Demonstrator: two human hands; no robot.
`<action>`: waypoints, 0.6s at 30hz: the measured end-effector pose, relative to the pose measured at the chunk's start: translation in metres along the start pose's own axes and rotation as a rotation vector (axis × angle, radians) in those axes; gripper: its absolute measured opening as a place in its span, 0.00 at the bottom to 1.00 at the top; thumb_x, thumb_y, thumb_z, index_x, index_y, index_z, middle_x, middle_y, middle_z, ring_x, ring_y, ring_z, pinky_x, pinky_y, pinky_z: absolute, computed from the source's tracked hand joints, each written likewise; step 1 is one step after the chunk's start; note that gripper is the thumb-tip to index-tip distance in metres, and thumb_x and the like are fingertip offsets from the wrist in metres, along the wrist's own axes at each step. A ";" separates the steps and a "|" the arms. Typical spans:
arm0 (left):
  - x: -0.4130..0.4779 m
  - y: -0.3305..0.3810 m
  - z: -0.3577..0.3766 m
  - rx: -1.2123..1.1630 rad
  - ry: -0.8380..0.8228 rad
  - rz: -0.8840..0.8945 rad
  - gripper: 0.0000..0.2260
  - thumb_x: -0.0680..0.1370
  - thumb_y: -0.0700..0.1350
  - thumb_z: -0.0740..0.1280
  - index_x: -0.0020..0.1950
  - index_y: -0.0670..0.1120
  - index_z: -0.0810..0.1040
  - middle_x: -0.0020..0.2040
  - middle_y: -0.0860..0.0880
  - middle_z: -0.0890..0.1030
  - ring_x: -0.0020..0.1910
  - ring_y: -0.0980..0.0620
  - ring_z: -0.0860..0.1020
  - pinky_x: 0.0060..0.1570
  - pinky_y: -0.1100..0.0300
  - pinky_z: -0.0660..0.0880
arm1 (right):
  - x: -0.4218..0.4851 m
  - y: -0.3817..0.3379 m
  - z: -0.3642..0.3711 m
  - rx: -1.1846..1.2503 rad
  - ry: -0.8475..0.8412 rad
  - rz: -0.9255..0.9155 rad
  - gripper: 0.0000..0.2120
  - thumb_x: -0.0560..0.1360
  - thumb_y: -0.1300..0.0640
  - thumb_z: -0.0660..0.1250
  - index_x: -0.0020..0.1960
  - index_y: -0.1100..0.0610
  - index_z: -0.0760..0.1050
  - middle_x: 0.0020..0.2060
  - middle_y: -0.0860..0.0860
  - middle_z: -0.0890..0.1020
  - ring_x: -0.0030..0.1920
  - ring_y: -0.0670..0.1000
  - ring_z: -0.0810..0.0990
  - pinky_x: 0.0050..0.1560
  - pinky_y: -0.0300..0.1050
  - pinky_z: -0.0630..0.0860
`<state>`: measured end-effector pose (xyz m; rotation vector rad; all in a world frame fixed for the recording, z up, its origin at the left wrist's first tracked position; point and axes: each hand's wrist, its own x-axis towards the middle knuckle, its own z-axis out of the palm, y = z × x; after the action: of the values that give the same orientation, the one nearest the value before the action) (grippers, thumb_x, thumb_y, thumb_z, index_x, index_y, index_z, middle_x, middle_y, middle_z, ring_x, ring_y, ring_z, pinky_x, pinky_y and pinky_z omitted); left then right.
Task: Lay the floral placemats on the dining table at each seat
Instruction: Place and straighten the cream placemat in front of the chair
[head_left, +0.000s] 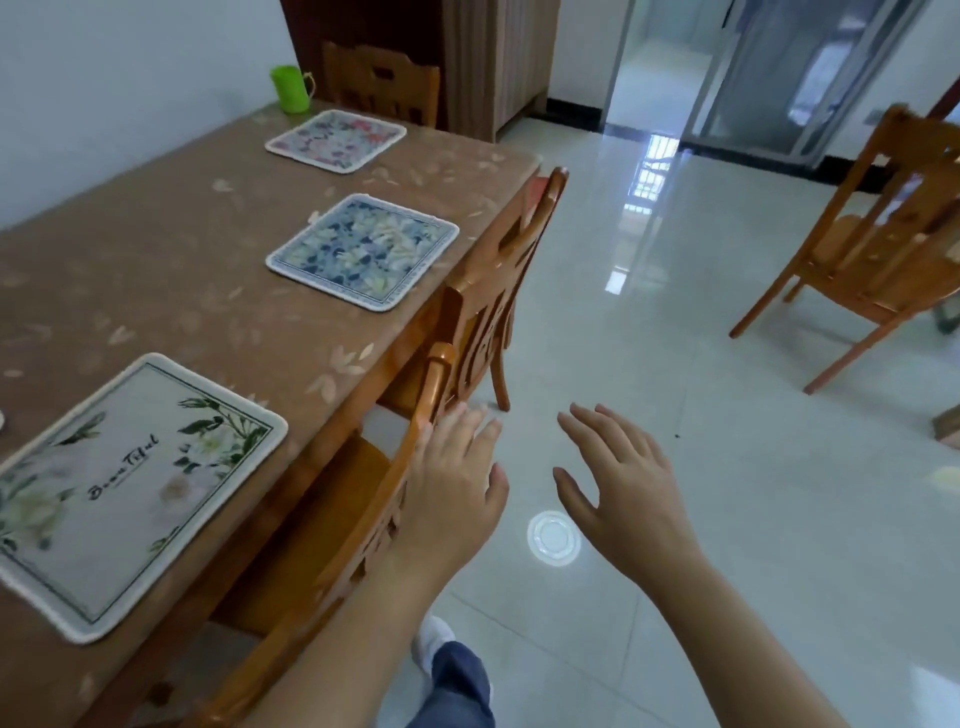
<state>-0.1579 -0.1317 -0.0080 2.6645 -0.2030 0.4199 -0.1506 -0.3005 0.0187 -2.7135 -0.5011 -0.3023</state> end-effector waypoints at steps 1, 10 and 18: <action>0.011 -0.009 -0.001 -0.012 0.022 -0.035 0.18 0.74 0.46 0.62 0.62 0.43 0.74 0.62 0.42 0.76 0.64 0.42 0.71 0.62 0.44 0.61 | 0.016 -0.004 0.004 -0.008 -0.018 -0.034 0.23 0.70 0.53 0.69 0.63 0.56 0.70 0.61 0.54 0.77 0.63 0.58 0.73 0.62 0.54 0.67; 0.051 -0.124 -0.025 0.027 0.132 -0.353 0.18 0.75 0.41 0.64 0.65 0.44 0.71 0.66 0.44 0.72 0.68 0.45 0.65 0.67 0.46 0.56 | 0.149 -0.066 0.060 0.040 -0.174 -0.318 0.22 0.73 0.52 0.66 0.65 0.54 0.68 0.64 0.53 0.74 0.67 0.57 0.68 0.65 0.61 0.67; 0.041 -0.175 -0.029 0.180 0.147 -0.604 0.19 0.73 0.40 0.67 0.63 0.42 0.72 0.64 0.43 0.74 0.66 0.43 0.68 0.64 0.48 0.58 | 0.217 -0.110 0.107 0.088 -0.305 -0.590 0.23 0.74 0.50 0.64 0.67 0.50 0.64 0.67 0.51 0.71 0.69 0.55 0.64 0.68 0.54 0.56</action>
<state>-0.0903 0.0350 -0.0389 2.6751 0.6961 0.4409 0.0210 -0.0971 0.0141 -2.4762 -1.3684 -0.0059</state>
